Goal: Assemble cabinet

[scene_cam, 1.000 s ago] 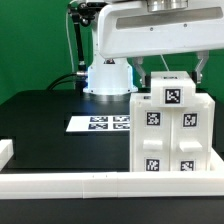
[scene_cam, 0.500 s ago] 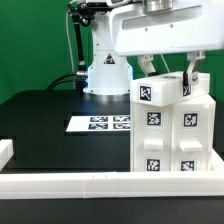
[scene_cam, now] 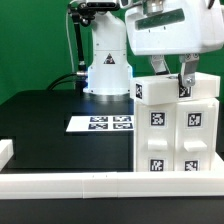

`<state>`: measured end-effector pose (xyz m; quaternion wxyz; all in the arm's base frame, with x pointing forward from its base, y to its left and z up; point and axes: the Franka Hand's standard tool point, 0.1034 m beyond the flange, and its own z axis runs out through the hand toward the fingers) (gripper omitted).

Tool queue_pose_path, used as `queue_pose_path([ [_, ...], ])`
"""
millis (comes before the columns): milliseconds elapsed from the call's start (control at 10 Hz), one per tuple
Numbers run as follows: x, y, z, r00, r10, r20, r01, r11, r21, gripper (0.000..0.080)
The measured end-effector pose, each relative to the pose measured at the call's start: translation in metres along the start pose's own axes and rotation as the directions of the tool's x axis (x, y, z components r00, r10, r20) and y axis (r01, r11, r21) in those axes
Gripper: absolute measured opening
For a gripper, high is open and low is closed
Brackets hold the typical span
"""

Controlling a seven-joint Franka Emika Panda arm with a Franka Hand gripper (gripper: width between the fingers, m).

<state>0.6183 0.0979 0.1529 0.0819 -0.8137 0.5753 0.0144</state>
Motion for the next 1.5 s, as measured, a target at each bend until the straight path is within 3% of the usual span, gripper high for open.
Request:
queue_pose_path([
  [400,0.002,-0.003,-0.001,0.912,0.409,0.042,-0.41,0.912,0.016,0.0554],
  [800,0.001,-0.003,0.0,0.905,0.424,0.042,-0.425,0.905,0.016,0.0554],
  [900,-0.001,-0.002,0.0,0.908,0.416,0.042,-0.417,0.909,0.014,0.0625],
  [1100,-0.002,-0.006,-0.02,0.917,0.395,0.054,-0.397,0.917,0.034,0.0642],
  [1200,0.0,-0.013,-0.041,0.921,0.385,0.066,-0.388,0.921,0.044,0.0648],
  [1300,0.003,-0.018,-0.047,0.921,0.384,0.067,-0.388,0.919,0.064,0.0648],
  [1500,0.001,-0.016,-0.042,0.922,0.381,0.064,-0.384,0.921,0.056,0.0649],
])
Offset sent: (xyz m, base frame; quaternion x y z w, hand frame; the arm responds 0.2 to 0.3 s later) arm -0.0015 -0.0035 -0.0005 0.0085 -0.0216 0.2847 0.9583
